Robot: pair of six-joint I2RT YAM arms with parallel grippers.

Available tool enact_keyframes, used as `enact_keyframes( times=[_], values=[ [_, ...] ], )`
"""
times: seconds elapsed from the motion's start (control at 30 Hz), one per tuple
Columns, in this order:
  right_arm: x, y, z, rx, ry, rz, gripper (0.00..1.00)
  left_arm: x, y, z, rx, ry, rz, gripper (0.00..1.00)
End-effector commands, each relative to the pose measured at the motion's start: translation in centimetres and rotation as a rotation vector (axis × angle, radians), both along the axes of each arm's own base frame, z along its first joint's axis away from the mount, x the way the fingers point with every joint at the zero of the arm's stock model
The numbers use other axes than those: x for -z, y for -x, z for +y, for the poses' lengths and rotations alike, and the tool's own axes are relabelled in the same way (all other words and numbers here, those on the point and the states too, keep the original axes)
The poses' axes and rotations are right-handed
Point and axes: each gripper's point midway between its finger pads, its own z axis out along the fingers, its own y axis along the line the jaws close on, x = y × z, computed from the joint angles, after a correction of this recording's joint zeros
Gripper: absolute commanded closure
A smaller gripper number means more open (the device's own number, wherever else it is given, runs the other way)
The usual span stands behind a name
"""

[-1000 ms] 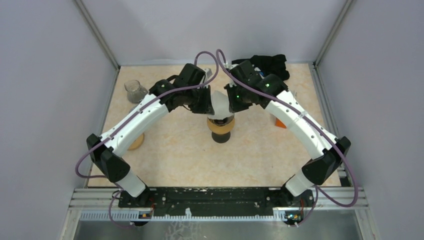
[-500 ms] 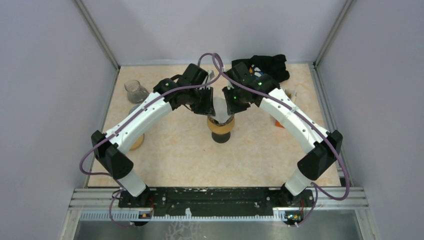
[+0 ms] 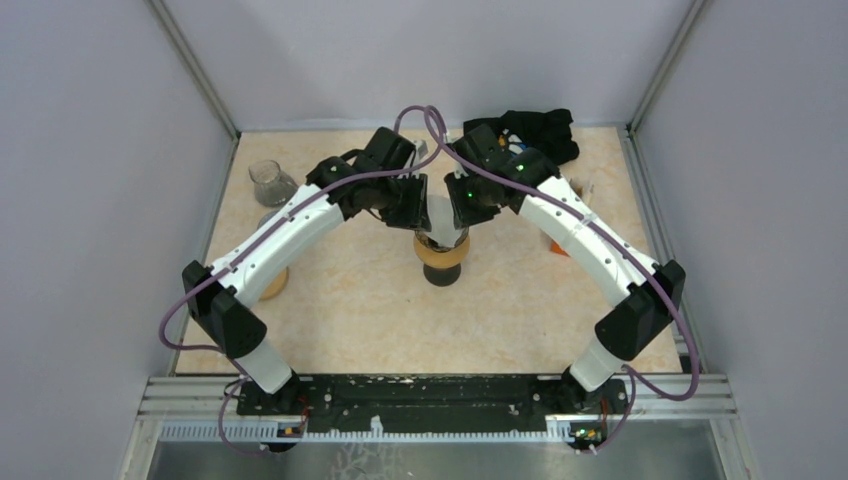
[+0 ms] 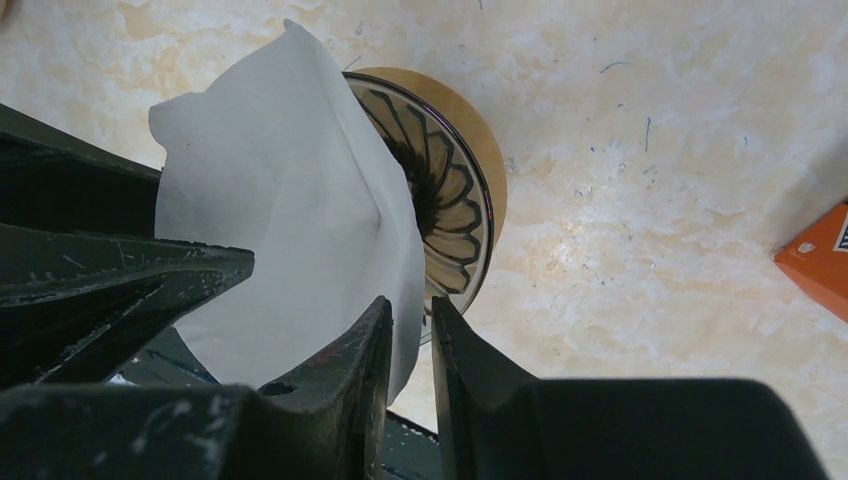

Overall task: Place the coffee filter in the dripper
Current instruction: Place the coffee filter in the coffee dripper, then adjust the coffee filter in the coffee dripper.

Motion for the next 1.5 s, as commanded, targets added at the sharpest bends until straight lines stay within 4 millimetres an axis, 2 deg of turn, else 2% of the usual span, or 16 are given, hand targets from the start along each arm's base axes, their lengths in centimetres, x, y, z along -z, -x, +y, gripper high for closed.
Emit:
enact_keyframes(
  times=[0.0,0.2,0.43,0.53,0.63,0.87,1.0,1.23,1.47],
  values=[
    [-1.9,-0.7,0.1,0.002,-0.052,-0.087,0.8,-0.1,0.0,0.8,-0.01,-0.012,-0.024,0.64],
    [-1.1,-0.7,0.0,0.014,-0.056,-0.096,0.82,0.5,-0.2,1.7,-0.041,-0.041,-0.04,0.62],
    [-0.2,-0.9,-0.1,0.013,-0.051,-0.101,0.85,1.0,-0.6,1.7,-0.058,-0.038,-0.051,0.61],
    [-0.3,-0.9,0.0,0.008,-0.054,-0.104,0.85,0.6,-0.7,1.6,-0.061,-0.029,-0.064,0.59],
    [-1.3,-0.9,0.0,0.006,-0.07,-0.126,0.85,-0.5,-0.9,1.6,-0.065,-0.006,-0.092,0.58],
    [-4.0,-0.8,0.1,-0.006,-0.113,-0.178,0.71,-2.5,-1.1,2.0,-0.09,0.025,-0.151,0.49],
    [-4.3,-0.9,-0.1,-0.004,-0.106,-0.19,0.62,-2.6,-1.0,2.3,-0.097,0.019,-0.158,0.44],
    [-3.7,-1.5,-0.8,0.023,-0.067,-0.205,0.5,-1.0,-0.9,2.4,-0.091,-0.007,-0.131,0.37],
    [-1.8,-2.0,-1.3,0.047,-0.021,-0.2,0.47,0.6,-0.8,2.5,-0.091,-0.029,-0.11,0.36]
  ],
)
